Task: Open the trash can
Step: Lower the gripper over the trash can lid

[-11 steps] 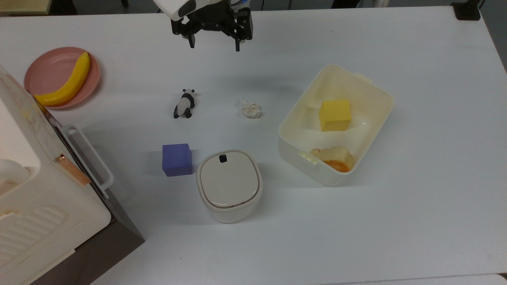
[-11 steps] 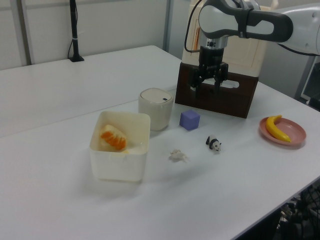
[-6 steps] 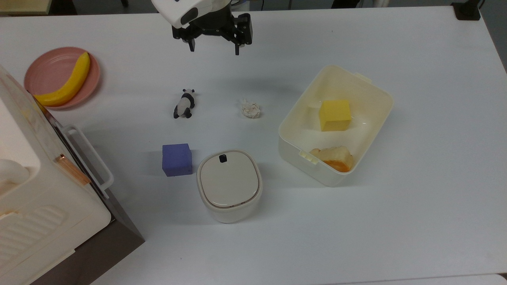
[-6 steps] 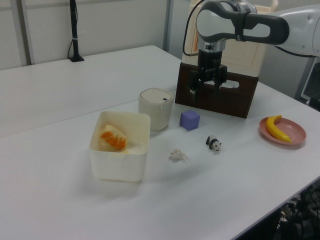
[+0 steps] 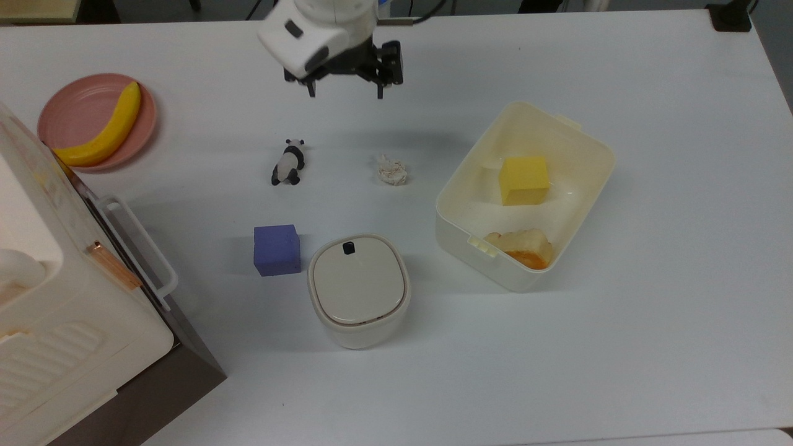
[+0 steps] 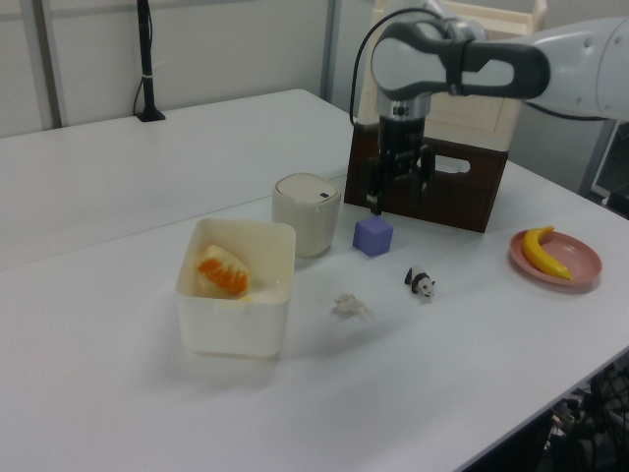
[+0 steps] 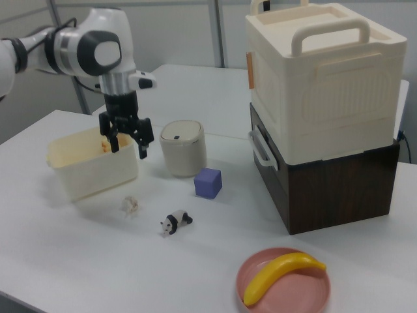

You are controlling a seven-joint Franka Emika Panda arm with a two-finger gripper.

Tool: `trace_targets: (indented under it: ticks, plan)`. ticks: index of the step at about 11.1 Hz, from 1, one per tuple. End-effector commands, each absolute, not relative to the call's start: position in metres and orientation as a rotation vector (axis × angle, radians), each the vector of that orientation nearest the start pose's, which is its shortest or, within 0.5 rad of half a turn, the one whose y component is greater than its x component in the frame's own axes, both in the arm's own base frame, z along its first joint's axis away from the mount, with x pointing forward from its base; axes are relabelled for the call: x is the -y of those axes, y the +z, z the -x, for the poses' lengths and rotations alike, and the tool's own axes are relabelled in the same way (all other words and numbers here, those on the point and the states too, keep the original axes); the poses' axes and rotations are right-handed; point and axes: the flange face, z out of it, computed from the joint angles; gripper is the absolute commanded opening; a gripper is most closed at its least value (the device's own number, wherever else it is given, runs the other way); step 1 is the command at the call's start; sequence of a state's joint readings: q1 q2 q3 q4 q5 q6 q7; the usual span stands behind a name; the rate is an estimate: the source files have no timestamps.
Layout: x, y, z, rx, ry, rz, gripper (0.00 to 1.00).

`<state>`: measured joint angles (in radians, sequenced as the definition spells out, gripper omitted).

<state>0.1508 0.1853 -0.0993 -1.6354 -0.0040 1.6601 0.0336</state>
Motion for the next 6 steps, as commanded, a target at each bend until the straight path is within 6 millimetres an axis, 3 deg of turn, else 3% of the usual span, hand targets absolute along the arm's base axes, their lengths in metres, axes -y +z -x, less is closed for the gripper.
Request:
trace_targets:
  ticks: [1,3,4,6]
  plan:
    - [-0.060,0.440,-0.598,0.219,0.228,3.155,1.00]
    - [-0.076,0.393,-0.611,0.279,0.237,3.165,1.00]
    - [-0.086,0.379,-0.615,0.298,0.224,3.171,1.00]
    - [-0.074,0.394,-0.629,0.245,0.103,3.181,0.94]
